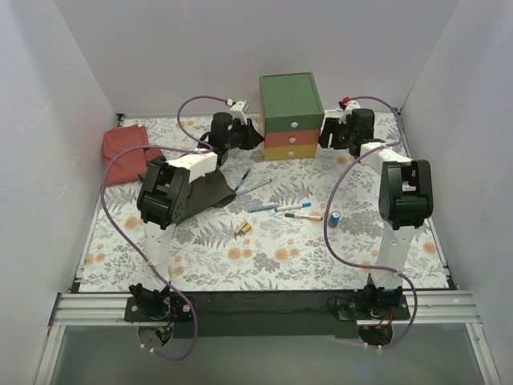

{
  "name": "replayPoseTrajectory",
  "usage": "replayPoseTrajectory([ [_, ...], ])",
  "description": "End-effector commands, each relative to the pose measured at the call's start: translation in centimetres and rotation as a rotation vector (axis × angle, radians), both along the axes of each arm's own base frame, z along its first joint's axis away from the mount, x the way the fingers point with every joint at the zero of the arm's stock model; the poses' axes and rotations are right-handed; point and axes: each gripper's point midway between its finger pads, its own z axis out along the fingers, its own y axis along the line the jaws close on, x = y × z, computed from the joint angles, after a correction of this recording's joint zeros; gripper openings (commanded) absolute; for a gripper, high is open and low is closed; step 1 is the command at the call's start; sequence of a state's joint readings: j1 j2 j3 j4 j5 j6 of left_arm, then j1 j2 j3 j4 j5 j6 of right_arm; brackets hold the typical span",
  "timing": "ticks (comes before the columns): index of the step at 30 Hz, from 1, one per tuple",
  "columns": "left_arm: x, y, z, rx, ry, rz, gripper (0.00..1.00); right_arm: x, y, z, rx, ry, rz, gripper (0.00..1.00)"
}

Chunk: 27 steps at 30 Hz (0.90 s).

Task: Sort the stationery into containers
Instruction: Move the storage box to the center of the board.

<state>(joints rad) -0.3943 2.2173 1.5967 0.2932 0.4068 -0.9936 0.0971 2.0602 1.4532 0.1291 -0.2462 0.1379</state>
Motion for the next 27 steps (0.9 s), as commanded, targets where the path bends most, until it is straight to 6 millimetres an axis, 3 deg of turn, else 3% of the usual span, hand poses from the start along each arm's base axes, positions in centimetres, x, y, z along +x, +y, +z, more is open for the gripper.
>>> replayPoseTrajectory([
  [1,-8.1,-7.1,7.8,-0.124,-0.075,-0.255,0.00,-3.7,5.6,4.2,0.101,-0.058,0.195,0.74],
  [6,-10.8,-7.4,7.1,-0.116,-0.024,-0.267,0.00,-6.6,4.5,3.7,0.074,-0.042,0.182,0.75],
  [10,-11.6,-6.4,7.5,-0.095,0.000,-0.227,0.00,-8.2,2.4,3.3,0.024,-0.021,0.124,0.75],
  [11,-12.1,-5.8,7.6,-0.069,0.021,-0.208,0.10,-8.5,1.5,4.1,0.008,-0.032,0.104,0.77],
  [13,-11.9,-4.1,7.2,-0.006,0.018,-0.148,0.24,-9.9,-0.1,3.2,-0.035,0.017,0.049,0.77],
  [14,-12.4,-3.0,8.3,0.009,0.014,-0.125,0.39,-10.4,-0.9,4.2,-0.051,-0.001,0.032,0.78],
  [15,-12.0,-1.6,8.3,0.029,0.007,-0.080,0.57,-11.7,-1.2,3.5,-0.063,0.036,0.026,0.79],
  [16,-12.6,-0.4,7.2,0.060,0.029,-0.065,0.63,-12.5,-1.4,3.5,-0.069,0.051,0.027,0.80],
  [17,-12.9,0.5,7.4,0.071,0.021,-0.052,0.65,-13.4,-1.3,4.6,-0.064,0.032,0.038,0.80],
  [18,-12.9,1.9,8.6,0.071,-0.007,-0.028,0.65,-14.5,-1.1,4.3,-0.056,0.047,0.052,0.80],
  [19,-12.9,2.9,8.6,0.092,-0.016,0.001,0.65,-15.3,-0.8,4.3,-0.046,0.053,0.071,0.80],
  [20,-13.2,4.0,7.5,0.114,0.000,0.027,0.66,-16.1,-0.4,5.4,-0.041,0.027,0.078,0.80],
  [21,-13.1,5.3,8.1,0.116,-0.017,0.055,0.66,-16.7,-0.2,5.5,-0.035,0.029,0.078,0.80],
  [22,-13.2,6.0,7.6,0.137,-0.022,0.072,0.66,-17.5,-0.2,4.7,-0.040,0.048,0.069,0.80],
  [23,-13.4,6.7,6.7,0.154,-0.008,0.088,0.66,-18.1,0.2,5.3,-0.036,0.037,0.071,0.80],
  [25,-13.2,8.3,6.8,0.163,-0.016,0.147,0.65,-19.5,1.0,4.4,-0.027,0.059,0.092,0.79],
  [27,-13.6,9.2,5.9,0.175,-0.006,0.173,0.64,-20.7,3.0,4.4,-0.021,0.048,0.159,0.76],
])
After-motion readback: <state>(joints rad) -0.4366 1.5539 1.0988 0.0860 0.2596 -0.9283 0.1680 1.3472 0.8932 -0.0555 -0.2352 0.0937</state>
